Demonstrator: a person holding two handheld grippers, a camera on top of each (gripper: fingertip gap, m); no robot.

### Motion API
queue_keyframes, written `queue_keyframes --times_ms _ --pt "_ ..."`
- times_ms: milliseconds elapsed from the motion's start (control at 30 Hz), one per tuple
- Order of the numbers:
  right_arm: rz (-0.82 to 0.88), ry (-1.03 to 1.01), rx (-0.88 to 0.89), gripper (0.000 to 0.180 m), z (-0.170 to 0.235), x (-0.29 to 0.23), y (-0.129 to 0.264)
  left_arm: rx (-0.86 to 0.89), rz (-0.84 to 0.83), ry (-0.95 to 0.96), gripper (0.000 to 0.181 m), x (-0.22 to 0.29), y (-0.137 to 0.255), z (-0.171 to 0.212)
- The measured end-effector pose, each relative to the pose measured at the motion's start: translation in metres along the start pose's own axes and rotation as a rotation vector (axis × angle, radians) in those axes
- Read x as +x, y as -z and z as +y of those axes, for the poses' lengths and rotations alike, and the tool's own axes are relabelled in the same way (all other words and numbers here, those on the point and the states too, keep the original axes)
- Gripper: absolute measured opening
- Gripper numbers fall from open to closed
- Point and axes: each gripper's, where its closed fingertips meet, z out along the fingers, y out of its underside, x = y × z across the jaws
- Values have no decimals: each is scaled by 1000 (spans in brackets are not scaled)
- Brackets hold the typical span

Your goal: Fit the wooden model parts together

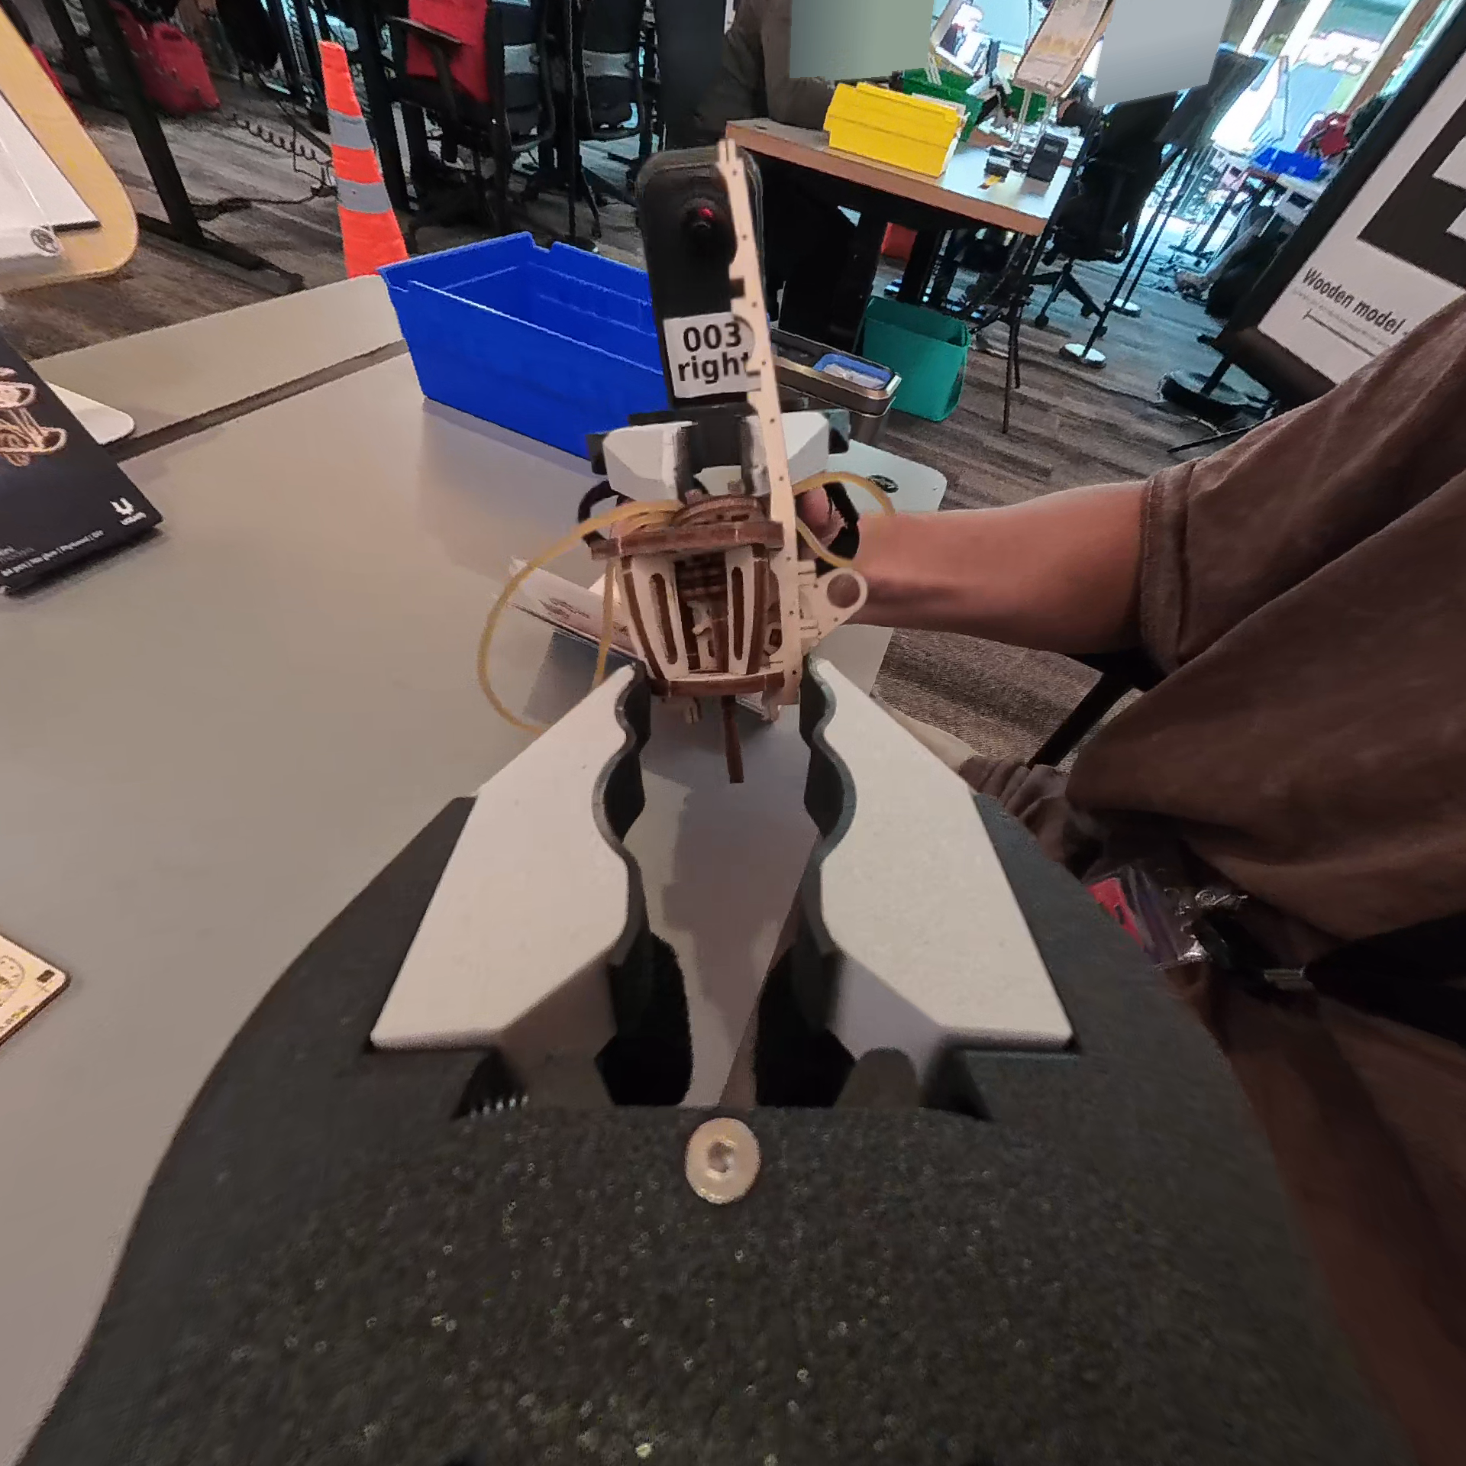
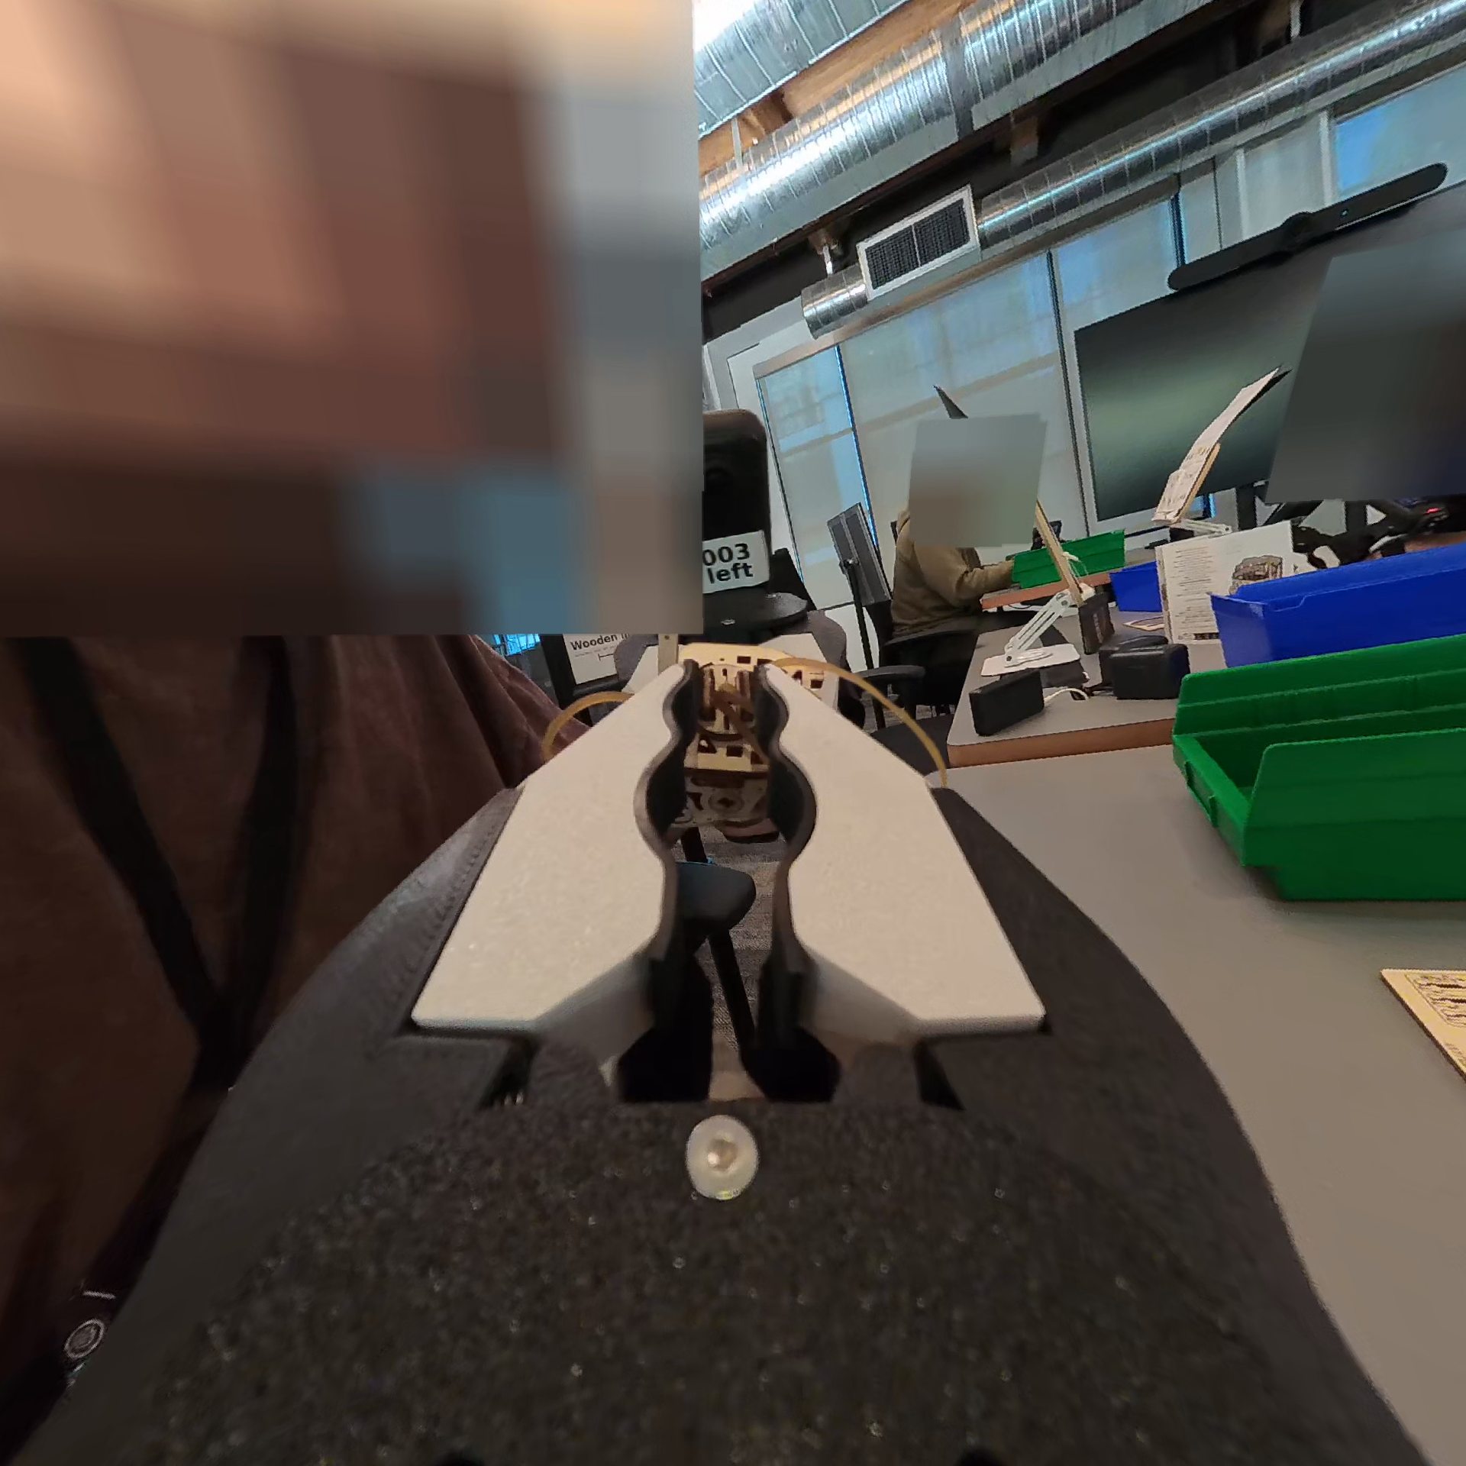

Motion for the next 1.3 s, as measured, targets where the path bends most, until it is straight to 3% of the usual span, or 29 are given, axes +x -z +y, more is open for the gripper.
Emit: queue_keyframes --times_ms 400,800,1300 --pt "16 20 8 12 -1 1 -5 0 17 16 35 1 2 0" --pt "40 190 -185 12 8 1 -2 -53 36 25 35 2 -1 9" --pt "-67 -71 -33 12 3 -3 -5 -53 68 38 35 7 -2 8"
